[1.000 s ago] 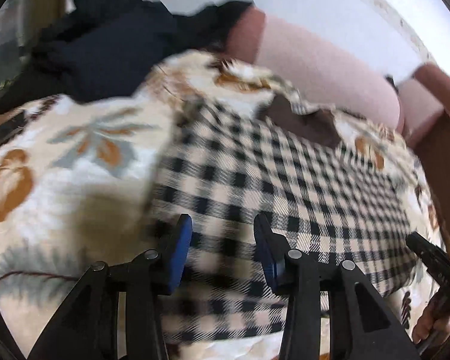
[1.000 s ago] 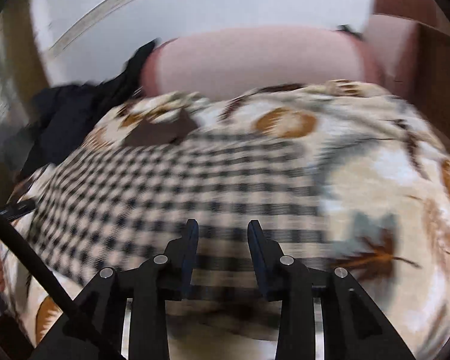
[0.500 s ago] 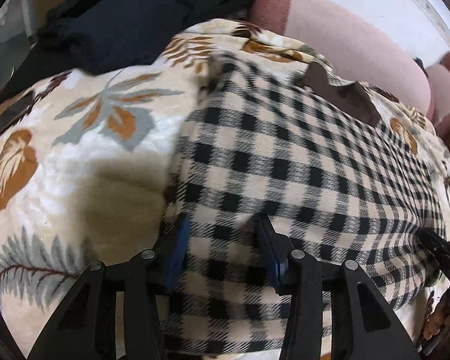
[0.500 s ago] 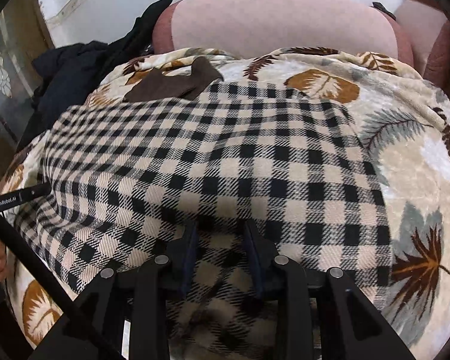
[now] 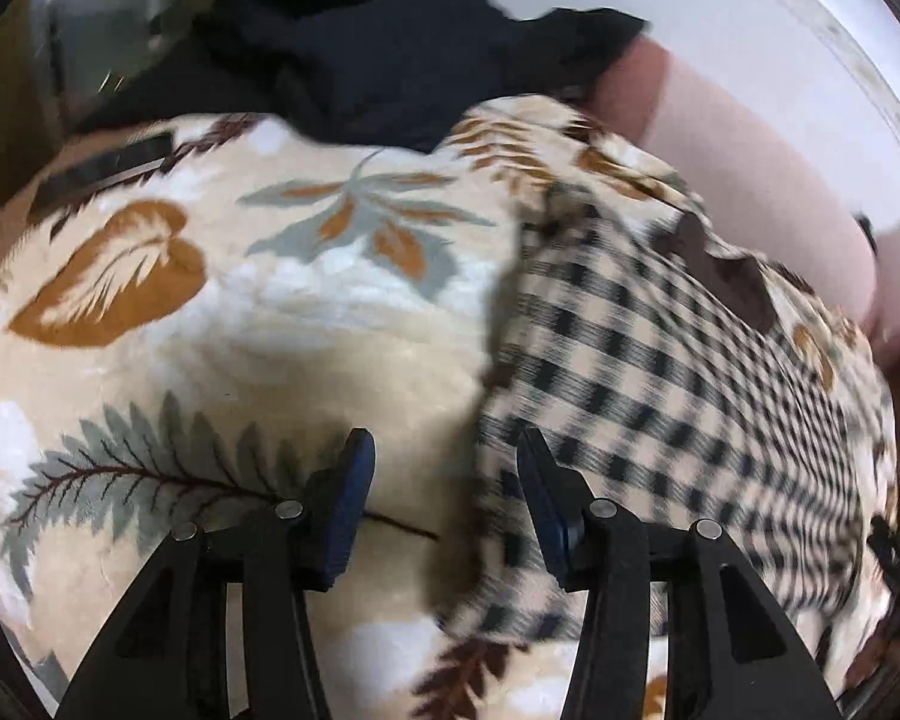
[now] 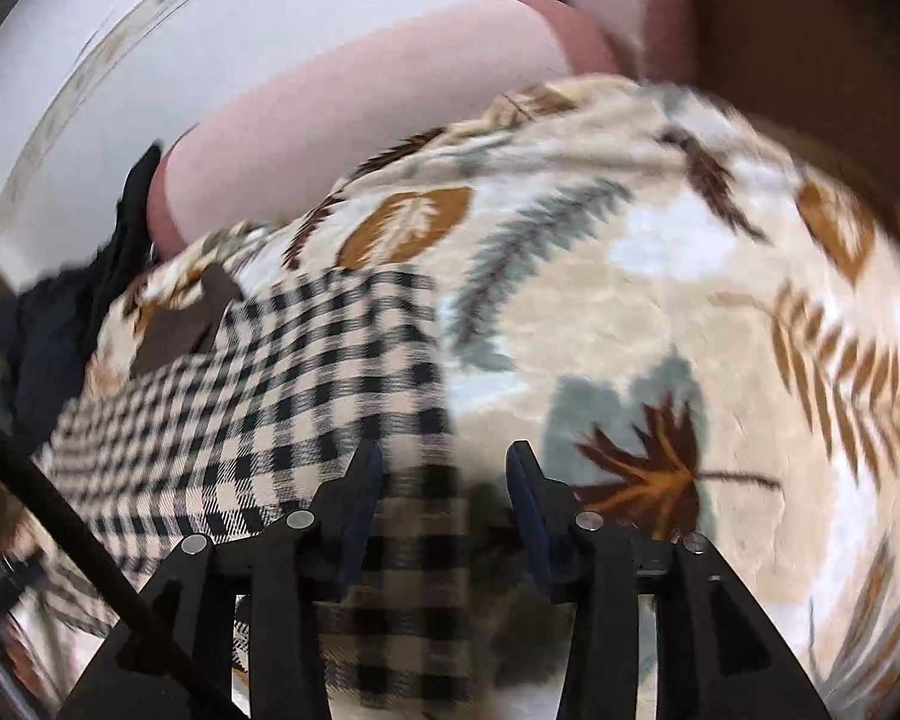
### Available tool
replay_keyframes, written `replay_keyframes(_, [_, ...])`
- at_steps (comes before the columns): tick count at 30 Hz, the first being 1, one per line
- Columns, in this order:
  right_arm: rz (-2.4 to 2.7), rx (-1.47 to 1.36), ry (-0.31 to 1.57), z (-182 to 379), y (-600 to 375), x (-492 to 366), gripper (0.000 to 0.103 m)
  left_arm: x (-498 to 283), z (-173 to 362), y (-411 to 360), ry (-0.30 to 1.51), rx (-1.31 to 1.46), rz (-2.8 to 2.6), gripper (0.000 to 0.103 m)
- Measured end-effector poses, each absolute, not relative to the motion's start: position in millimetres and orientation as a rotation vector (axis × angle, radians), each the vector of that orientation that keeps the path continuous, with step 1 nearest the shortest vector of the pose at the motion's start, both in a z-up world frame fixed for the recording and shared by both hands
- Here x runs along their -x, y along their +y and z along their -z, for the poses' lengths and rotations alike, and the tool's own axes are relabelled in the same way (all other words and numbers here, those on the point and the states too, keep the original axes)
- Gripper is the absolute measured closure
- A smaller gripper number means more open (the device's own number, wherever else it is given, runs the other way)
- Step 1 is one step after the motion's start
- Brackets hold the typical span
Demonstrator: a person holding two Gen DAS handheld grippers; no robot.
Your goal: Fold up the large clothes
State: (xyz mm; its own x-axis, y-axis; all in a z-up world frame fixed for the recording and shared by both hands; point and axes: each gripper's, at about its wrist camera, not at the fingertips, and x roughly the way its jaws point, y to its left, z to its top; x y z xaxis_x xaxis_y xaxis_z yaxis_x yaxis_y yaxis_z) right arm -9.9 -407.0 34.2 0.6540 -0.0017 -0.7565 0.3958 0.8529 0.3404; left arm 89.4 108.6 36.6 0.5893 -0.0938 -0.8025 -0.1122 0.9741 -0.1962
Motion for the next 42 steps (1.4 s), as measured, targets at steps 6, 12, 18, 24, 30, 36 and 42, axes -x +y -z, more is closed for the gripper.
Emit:
replay_keyframes(6, [0.232,-0.604,0.833,-31,-422,25,0.053,-56,-41,63,0.936,0.143,0.066,0.054])
replay_keyframes(12, [0.223,-0.608,0.772,-49,-413,51,0.052,15,-42,31,0.916,0.129,0.146,0.048])
replay_keyframes(18, [0.172,-0.677,0.749,-40,-399,92,0.047,84,-35,13,0.941,0.093,0.193,0.046])
replay_keyframes(24, [0.113,-0.696,0.801,-22,-377,122,0.047,118,-38,23,0.937,0.099,0.197,0.046])
replay_keyframes(30, [0.03,-0.853,0.848,-5,-370,137,0.046,93,-62,34,0.866,0.146,0.203,0.041])
replay_keyframes(36, [0.063,-0.876,0.885,9,-364,107,0.043,31,-73,30,0.794,0.114,0.207,0.04])
replay_keyframes(42, [0.063,-1.016,0.79,20,-371,80,0.037,-40,-75,57,0.766,0.192,0.164,0.04])
